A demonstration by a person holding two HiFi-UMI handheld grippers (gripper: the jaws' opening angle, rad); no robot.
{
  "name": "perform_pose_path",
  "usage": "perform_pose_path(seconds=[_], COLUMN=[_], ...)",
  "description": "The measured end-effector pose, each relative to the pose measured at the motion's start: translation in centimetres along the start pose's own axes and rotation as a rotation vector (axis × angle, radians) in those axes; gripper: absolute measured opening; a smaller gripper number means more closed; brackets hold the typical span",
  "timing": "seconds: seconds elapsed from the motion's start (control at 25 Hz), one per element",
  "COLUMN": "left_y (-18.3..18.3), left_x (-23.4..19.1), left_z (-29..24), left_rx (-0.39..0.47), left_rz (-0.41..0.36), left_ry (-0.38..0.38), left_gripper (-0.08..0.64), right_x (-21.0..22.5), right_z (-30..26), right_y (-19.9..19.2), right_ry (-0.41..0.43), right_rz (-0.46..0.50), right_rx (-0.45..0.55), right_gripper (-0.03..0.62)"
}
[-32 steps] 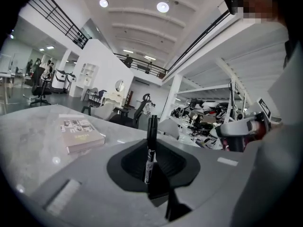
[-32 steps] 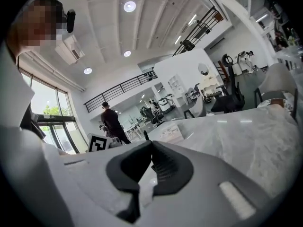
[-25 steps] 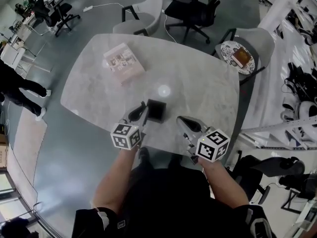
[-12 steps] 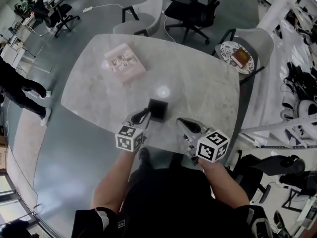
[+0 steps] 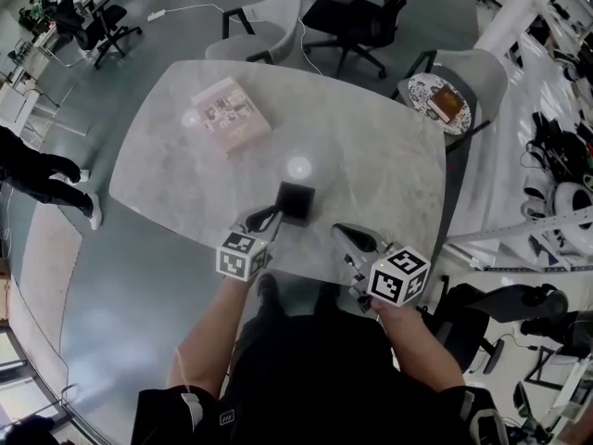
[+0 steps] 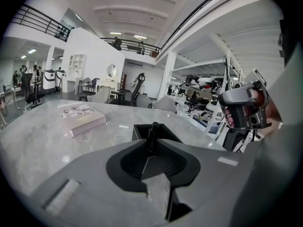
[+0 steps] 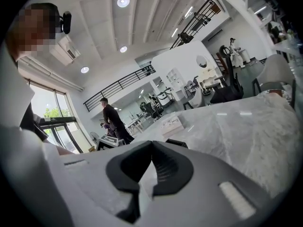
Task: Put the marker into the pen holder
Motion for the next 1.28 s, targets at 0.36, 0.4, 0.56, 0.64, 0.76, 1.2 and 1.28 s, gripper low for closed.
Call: perform_pose_path(seconds=[0.36,0.4,0.56,0.64,0.76,1.2,1.28], left_y=[0.3,0.2,0.0,0.9,2.2,3.7,3.5], left_x=[-0.4,-0.4,-0.6,-0.7,-1.1,-3.3,-3.7], left_z=[-0.2,-0.2,-0.2,-0.5,-1.3,-5.1,-5.5], left_rx=[-0.032,-0.041,-0.099,-0.101,-0.085,-0.156,-0.183], left_rz=[-0.028,-0.032,-0.104,-0.135,-0.141,-0.139,-0.146], left_ry=[-0.012,-0.009,0.008,0.006,0.002,0.015,0.024], left_gripper=[0.08,0.08,0.089,0.112,0.126,0.126,0.126], right_x=[0.0,0.0,0.0,0.1,0.4,1.8,2.1], right_z=[-0.7,-0.7,-0.7,-0.6,-0.6,0.6,0.8], right_y=[-0.4,-0.5,-0.6,-0.7,-0.7,-0.7,-0.6], right_ry=[-0.006,-0.007,-0.007,-0.01,-0.014,-0.049,-0.06], right_rz=[-0.014,-0.015,-0.023,-0.024,-0.03,-0.054,-0.06], right_rx=[-0.008,-0.009,-0.011,-0.012,-0.01,-0.004,-0.001], right_gripper=[0.002,0.002,0.002,0.002,0.002,0.002,0.002])
Point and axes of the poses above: the fingertips, and each gripper's own axes: z backward along the fingers, x to its right, y out of its top, the point moved 3 cm from there along z, backward along the fingers, and after that the axes turned 13 degrees about -y, right-handed, at the moved point
